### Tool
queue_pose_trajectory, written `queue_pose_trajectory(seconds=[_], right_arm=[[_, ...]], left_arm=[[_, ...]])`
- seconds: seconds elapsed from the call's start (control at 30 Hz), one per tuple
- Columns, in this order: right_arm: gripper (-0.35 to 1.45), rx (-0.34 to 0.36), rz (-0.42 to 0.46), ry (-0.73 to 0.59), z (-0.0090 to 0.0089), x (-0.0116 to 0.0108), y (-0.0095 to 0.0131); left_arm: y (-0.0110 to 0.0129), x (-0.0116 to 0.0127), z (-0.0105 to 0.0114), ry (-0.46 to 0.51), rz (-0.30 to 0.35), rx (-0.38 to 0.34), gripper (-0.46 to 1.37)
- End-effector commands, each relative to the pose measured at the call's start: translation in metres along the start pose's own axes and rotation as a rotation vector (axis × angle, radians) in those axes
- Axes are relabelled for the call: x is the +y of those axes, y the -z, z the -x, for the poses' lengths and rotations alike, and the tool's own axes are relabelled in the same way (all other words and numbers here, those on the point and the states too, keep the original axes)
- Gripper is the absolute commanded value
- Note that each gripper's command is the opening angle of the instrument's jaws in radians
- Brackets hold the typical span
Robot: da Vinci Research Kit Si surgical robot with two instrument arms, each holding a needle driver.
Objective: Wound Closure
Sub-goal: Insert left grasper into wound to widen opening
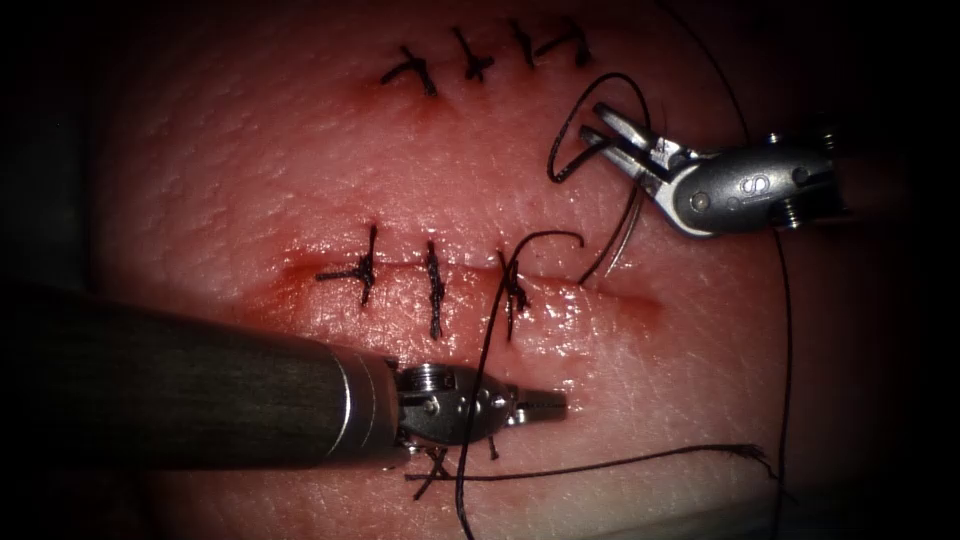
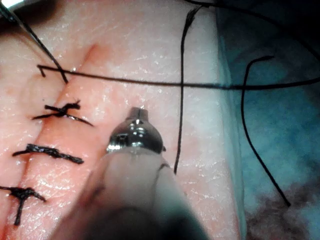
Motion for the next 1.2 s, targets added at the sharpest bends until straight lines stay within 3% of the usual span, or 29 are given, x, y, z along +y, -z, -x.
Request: queue_pose_trajectory(seconds=[0.03,0.33,0.7,1.0,1.07,1.2], right_arm=[[-0.35,0.007,0.002,-0.006,-0.0002,0.0002,-0.0001],[-0.35,0.028,0.013,0.021,-0.0024,0.0022,0.0001],[-0.35,0.029,0.025,-0.036,-0.0026,0.0011,0.0016],[-0.35,0.035,0.001,-0.077,-0.0040,0.0004,0.0025],[-0.35,0.035,-0.003,-0.084,-0.0043,0.0003,0.0026],[-0.35,0.035,-0.007,-0.090,-0.0047,0.0002,0.0027]], left_arm=[[0.0001,-0.0001,-0.0002,0.002,0.006,0.000,-0.35],[0.0013,-0.0008,-0.0036,-0.014,-0.026,0.023,-0.35],[0.0031,-0.0037,-0.0080,-0.067,-0.061,0.042,-0.35],[0.0021,-0.0083,-0.0081,-0.083,-0.076,-0.069,-0.35],[0.0014,-0.0093,-0.0079,-0.097,-0.071,-0.130,-0.35],[0.0003,-0.0099,-0.0073,-0.109,-0.058,-0.186,-0.35]])
